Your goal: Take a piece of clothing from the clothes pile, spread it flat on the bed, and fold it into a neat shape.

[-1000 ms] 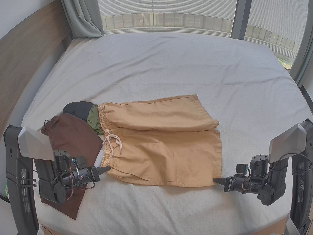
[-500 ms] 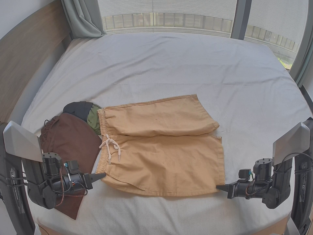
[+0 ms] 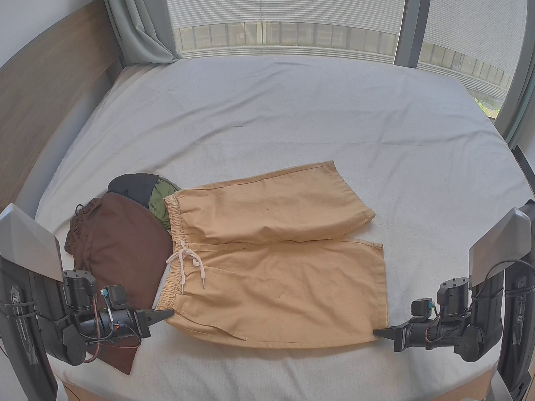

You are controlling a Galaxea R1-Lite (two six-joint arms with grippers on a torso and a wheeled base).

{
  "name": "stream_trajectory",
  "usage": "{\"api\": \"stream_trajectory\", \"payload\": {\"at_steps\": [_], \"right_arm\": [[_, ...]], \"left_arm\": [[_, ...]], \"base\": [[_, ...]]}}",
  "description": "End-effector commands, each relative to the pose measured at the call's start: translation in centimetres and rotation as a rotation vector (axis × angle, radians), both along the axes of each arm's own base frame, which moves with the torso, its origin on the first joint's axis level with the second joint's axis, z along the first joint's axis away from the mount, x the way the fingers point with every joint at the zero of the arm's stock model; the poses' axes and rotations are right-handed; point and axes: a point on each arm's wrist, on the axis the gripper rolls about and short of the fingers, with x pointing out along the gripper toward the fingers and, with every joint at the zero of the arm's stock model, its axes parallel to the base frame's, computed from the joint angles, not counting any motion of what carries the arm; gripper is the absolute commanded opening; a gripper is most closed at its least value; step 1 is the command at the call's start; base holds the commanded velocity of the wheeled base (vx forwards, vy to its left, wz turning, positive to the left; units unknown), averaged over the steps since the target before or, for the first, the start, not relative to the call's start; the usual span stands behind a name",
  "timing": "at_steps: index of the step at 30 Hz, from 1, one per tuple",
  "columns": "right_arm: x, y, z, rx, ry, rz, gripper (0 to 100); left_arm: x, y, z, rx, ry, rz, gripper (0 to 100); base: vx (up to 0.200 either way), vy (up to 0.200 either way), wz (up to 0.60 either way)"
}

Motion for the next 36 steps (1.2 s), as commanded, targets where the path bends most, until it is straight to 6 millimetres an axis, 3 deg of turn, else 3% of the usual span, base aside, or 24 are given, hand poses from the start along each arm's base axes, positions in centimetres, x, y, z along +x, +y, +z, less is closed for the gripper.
{"api": "stream_trajectory", "payload": {"at_steps": [1,12,23,36], "right_arm": [[-0.5,-0.1,0.2,-0.009,0.005,0.009,0],[-1.9,-0.3,0.9,-0.008,0.031,0.026,0],[-2.1,-0.4,0.7,-0.021,0.014,0.079,0],[-2.1,-0.4,0.4,-0.02,0.006,0.121,0]], "left_arm": [[-0.8,0.0,0.1,0.007,0.016,-0.004,0],[-2.7,0.0,-0.2,0.05,0.023,-0.074,0],[-2.8,0.3,-0.5,0.081,-0.005,-0.097,0],[-3.1,1.5,-2.5,0.114,-0.05,-0.191,0]], "base": [[0.0,0.0,0.0],[0.0,0.0,0.0],[0.0,0.0,0.0],[0.0,0.0,0.0]]}}
